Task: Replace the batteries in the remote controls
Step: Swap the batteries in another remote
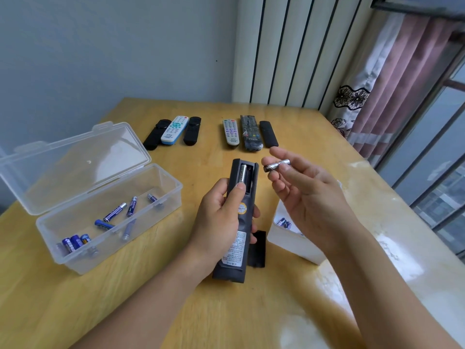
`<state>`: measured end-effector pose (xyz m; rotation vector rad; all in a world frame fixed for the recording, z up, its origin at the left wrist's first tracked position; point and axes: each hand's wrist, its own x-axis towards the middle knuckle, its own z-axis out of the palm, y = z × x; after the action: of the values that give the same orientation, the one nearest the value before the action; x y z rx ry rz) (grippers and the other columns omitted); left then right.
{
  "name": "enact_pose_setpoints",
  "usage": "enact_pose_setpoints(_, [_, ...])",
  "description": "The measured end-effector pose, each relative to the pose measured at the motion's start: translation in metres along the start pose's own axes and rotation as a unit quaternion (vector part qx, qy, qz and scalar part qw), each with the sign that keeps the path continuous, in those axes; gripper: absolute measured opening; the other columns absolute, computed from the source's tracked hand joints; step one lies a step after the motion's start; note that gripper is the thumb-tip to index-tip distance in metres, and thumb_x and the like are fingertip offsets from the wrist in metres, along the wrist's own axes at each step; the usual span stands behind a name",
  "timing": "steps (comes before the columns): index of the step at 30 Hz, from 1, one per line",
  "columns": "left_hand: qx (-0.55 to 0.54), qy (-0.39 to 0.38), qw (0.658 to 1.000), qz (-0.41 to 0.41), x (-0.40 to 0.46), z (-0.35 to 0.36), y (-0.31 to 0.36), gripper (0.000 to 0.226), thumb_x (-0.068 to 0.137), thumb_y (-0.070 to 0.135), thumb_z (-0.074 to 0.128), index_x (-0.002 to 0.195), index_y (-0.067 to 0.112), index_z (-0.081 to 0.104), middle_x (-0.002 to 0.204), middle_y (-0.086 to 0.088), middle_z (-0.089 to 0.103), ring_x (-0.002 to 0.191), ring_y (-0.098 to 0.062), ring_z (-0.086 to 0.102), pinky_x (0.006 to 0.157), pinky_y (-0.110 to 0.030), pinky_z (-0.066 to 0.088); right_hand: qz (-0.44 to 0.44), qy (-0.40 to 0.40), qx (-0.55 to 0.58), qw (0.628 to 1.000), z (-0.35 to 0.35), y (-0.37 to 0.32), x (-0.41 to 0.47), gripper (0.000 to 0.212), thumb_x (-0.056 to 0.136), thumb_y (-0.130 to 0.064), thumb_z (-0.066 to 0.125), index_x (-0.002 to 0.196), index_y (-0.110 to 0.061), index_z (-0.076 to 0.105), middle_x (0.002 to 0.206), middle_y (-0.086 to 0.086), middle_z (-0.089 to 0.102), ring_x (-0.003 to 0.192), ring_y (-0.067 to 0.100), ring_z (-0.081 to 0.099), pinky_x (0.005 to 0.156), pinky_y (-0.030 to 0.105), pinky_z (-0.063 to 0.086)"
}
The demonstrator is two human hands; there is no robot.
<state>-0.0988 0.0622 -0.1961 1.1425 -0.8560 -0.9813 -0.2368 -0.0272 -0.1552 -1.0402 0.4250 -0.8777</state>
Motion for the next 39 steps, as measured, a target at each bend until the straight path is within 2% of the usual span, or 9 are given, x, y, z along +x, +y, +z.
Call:
enact_pose_setpoints(10, [0.079,-0.005,0.995,0.067,-0.006,0.002,-0.006,0.014,0.106,0.029,0.046,0.101,0.027,0.058,0.075,-0.004,0.068,0.059,-0.025,0.063,0.048,-0.034,0.052,0.014,0.088,-0.007,0.996,0.01,0.016,-0.004,0.011,0.085,-0.019,0.074,0.091,-0.011,0.078,0.089,0.012,0.075,0.061,0.008,0.061,0.06,0.016,0.054])
enact_pose_setpoints(14, [0.092,-0.007,0.993,0.08,-0.007,0.002,-0.007,0.014,0.098,0.041,0.049,0.1,0.028,0.056,0.078,-0.006,0.066,0.06,-0.026,0.062,0.049,-0.034,0.052,-0.048,0.098,-0.13,0.985,0.014,0.017,-0.007,0.014,0.083,-0.017,0.078,0.091,-0.007,0.074,0.072,0.011,0.071,0.053,0.013,0.057,0.053,0.021,0.05])
enact_pose_setpoints(20, [0.071,-0.022,0.995,0.07,-0.008,0.002,-0.009,0.016,0.103,0.038,0.046,0.102,0.024,0.055,0.08,-0.004,0.065,0.062,-0.026,0.061,0.053,-0.04,0.055,-0.285,0.12,-0.332,0.891,0.018,0.024,-0.011,0.011,0.081,-0.004,0.082,0.083,-0.009,0.072,0.073,-0.001,0.075,0.066,0.013,0.073,0.062,0.023,0.057])
enact_pose_setpoints(24, [-0.018,0.001,0.999,0.047,-0.009,0.002,-0.007,0.024,0.107,0.034,0.041,0.099,0.016,0.054,0.073,-0.011,0.06,0.056,-0.027,0.059,0.047,-0.036,0.051,-0.44,0.044,-0.484,0.755,0.014,0.033,-0.015,0.008,0.077,-0.001,0.084,0.083,-0.001,0.078,0.089,0.006,0.077,0.078,0.011,0.074,0.071,0.021,0.059])
enact_pose_setpoints(26, [-0.039,0.007,0.998,0.048,-0.008,0.001,-0.005,0.027,0.105,0.035,0.041,0.102,0.011,0.052,0.069,-0.013,0.058,0.054,-0.028,0.058,0.045,-0.035,0.05,-0.455,0.016,-0.515,0.726,0.011,0.036,-0.014,0.008,0.08,-0.005,0.081,0.087,-0.002,0.08,0.097,0.01,0.077,0.086,0.01,0.073,0.077,0.021,0.059])
enact_pose_setpoints(30, [-0.014,0.001,0.998,0.057,-0.007,-0.001,-0.005,0.02,0.11,0.024,0.039,0.1,0.017,0.055,0.071,-0.008,0.059,0.055,-0.03,0.057,0.046,-0.037,0.049,-0.429,0.016,-0.563,0.706,0.009,0.036,-0.009,0.013,0.083,-0.004,0.079,0.095,-0.009,0.081,0.101,0.003,0.077,0.091,0.012,0.071,0.08,0.02,0.056])
enact_pose_setpoints(34, [0.002,-0.004,0.999,0.053,-0.005,-0.003,-0.004,0.017,0.109,0.024,0.042,0.101,0.016,0.054,0.075,-0.012,0.06,0.055,-0.032,0.056,0.046,-0.035,0.048,-0.381,0.019,-0.575,0.724,0.008,0.032,-0.007,0.014,0.084,-0.006,0.08,0.093,-0.016,0.082,0.098,-0.008,0.077,0.091,0.012,0.068,0.077,0.022,0.052])
enact_pose_setpoints(37, [0.021,-0.026,0.998,0.062,-0.005,-0.006,-0.004,0.015,0.109,0.025,0.044,0.102,0.016,0.054,0.076,-0.013,0.061,0.055,-0.032,0.057,0.046,-0.035,0.049,-0.317,0.049,-0.525,0.788,0.01,0.028,-0.008,0.01,0.08,-0.019,0.083,0.088,-0.024,0.082,0.102,-0.018,0.072,0.093,0.005,0.064,0.075,0.013,0.047])
enact_pose_setpoints(39, [0.041,-0.044,0.996,0.068,-0.005,-0.008,-0.003,0.013,0.108,0.028,0.046,0.105,0.019,0.055,0.076,-0.012,0.062,0.054,-0.031,0.059,0.046,-0.035,0.051,-0.246,0.079,-0.456,0.851,0.009,0.023,-0.005,0.018,0.072,-0.023,0.089,0.088,-0.026,0.081,0.108,-0.018,0.071,0.096,0.01,0.064,0.072,0.02,0.05])
